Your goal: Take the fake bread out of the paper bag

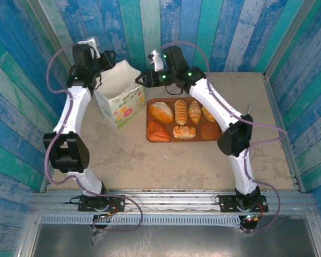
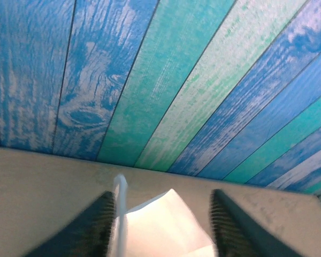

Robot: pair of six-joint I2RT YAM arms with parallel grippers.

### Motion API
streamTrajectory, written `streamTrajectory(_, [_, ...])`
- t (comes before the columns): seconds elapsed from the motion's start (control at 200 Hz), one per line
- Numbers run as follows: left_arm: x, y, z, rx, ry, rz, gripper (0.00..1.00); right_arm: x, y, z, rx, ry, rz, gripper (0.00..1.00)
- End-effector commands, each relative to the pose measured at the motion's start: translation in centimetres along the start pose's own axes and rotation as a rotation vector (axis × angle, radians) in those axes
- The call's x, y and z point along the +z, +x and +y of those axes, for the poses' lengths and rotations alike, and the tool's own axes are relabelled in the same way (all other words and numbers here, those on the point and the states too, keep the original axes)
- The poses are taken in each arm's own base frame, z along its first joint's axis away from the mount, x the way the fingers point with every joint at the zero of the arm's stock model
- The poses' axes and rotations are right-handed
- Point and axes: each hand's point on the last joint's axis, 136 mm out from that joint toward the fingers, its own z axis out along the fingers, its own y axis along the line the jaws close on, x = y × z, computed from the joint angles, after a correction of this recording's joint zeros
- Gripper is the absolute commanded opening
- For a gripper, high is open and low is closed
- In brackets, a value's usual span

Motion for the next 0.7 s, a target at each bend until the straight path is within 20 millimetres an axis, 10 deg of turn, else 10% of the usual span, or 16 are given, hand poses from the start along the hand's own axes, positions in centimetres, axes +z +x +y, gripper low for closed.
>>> streamTrajectory(0.0, [-2.1, -1.8, -0.1, 0.045, -0.033, -0.029, 0.74, -3.6, -1.6, 3.1, -0.111, -0.033, -0.031, 0.58])
streamTrajectory(0.14, [-4.7, -3.6, -0.2, 0.074, -0.057, -0.080, 0.99, -6.2, -2.7, 3.9, -0.176, -0.019, -0.061, 0.72])
streamTrajectory(0.446, [-11.4, -8.4, -1.0, 0.127, -0.103, -0.227, 0.94, -14.5, -6.7, 4.9, -0.373, 0.171, -0.231, 0.84])
streamTrajectory(0.696, [-18.9, -5.5, -0.7, 0.122, -0.159, -0.364, 0.94, -24.8, -3.9, -0.9, -0.526, 0.721, -0.417, 1.00])
